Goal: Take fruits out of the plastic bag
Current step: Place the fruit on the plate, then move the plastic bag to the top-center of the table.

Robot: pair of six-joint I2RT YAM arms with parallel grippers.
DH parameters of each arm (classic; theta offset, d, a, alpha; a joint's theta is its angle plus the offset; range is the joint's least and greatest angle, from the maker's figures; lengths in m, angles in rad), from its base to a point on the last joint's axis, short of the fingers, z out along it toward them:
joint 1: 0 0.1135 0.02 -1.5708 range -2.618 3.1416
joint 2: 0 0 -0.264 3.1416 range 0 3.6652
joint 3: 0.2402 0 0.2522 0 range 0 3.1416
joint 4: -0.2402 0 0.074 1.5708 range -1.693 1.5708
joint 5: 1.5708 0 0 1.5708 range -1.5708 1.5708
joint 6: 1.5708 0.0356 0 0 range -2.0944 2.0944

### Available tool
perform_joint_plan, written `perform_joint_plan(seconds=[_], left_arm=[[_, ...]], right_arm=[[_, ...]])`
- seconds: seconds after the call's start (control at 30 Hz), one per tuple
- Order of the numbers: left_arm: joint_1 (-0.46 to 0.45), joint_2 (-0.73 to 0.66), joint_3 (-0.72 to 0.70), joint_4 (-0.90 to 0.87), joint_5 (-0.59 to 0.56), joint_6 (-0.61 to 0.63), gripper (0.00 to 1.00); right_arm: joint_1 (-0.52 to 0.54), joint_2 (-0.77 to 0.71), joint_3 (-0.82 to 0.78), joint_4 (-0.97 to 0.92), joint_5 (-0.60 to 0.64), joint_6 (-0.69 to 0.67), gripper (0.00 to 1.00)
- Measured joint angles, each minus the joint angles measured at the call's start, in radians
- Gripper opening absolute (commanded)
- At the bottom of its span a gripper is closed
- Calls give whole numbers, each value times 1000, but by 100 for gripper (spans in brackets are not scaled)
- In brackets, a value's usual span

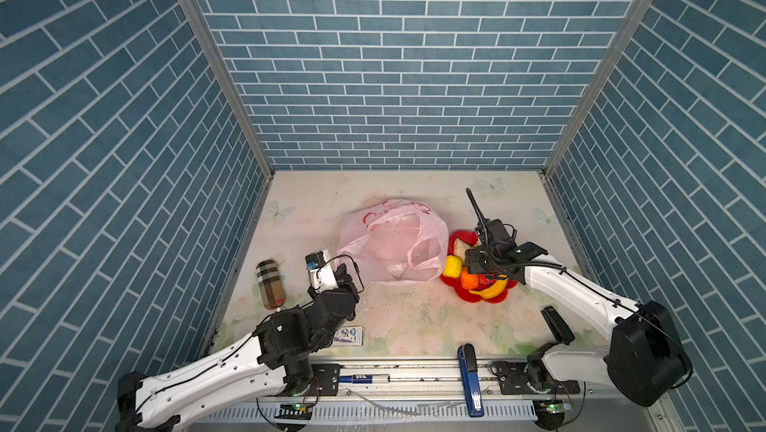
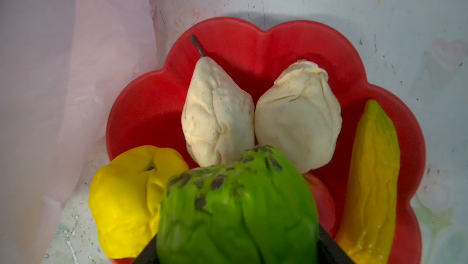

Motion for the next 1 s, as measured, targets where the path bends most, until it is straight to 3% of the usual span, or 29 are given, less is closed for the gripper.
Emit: perform_joint_plan(seconds=[0.5,1.0], left_arm=[[0,-10,-137,-27,96,-81,0],[4,96,-26,58,18,7,2]], right_arm=[[-4,1,-5,21,-21,22,65],[-4,-42,-12,14,-22,40,78]])
